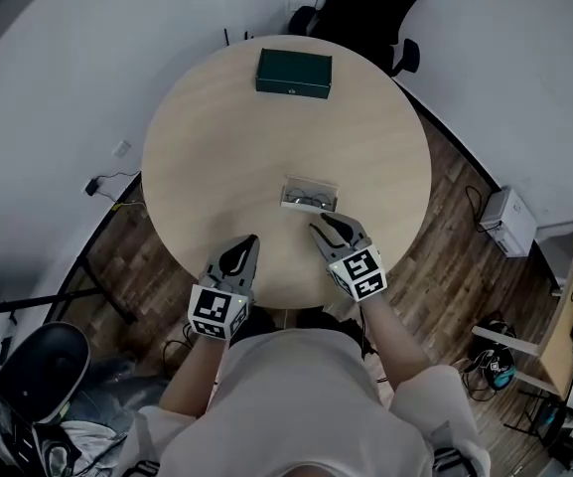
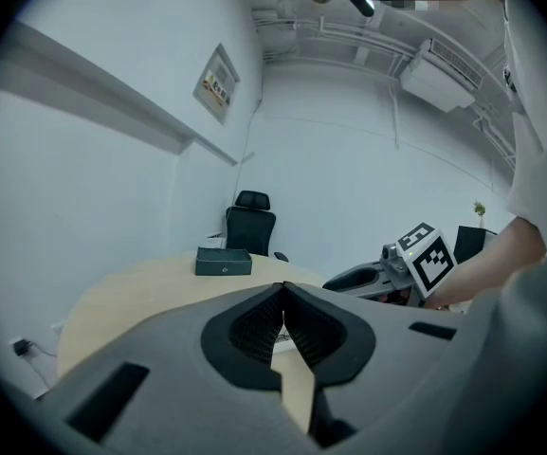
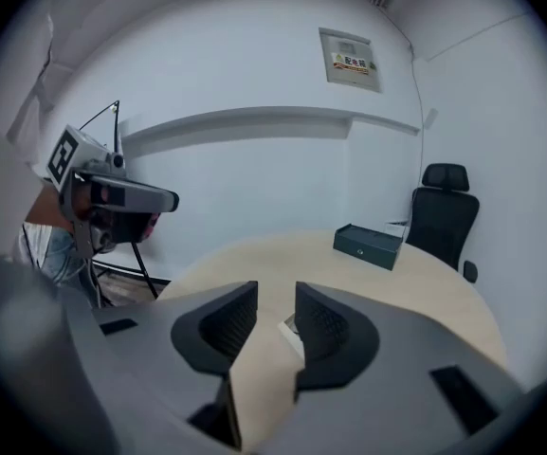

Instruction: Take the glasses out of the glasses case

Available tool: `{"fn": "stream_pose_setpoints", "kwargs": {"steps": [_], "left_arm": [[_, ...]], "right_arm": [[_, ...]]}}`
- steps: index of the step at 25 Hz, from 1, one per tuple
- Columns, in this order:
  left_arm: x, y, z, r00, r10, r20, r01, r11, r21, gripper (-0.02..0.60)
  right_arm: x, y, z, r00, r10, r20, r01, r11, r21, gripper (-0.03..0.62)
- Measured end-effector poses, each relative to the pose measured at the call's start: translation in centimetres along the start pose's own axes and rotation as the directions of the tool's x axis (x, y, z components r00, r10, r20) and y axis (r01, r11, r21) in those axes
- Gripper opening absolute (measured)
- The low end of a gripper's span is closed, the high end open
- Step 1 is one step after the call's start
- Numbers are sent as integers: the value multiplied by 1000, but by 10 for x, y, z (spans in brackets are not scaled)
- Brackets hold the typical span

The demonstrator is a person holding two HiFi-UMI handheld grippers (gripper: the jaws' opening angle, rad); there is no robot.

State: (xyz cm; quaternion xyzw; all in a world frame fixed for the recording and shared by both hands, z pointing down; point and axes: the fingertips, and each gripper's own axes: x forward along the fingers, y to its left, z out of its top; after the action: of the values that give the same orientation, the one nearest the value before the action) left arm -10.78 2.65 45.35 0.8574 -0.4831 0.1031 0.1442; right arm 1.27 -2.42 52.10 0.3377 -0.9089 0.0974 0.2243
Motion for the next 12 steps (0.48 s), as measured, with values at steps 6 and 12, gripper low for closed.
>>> {"fn": "stream_pose_setpoints", "kwargs": {"steps": [6,12], "left_arm": [[-7,6,-8,999,32,-20,-32,999,-20,9],[-14,15,-16,997,74,-19,-75,996,-58,9]], "right_arm": [[32,-19,-23,991,-14,-134,-11,982,-187,99],[68,-34,-59,950,-28,-311,-91,928,-361,71]]}}
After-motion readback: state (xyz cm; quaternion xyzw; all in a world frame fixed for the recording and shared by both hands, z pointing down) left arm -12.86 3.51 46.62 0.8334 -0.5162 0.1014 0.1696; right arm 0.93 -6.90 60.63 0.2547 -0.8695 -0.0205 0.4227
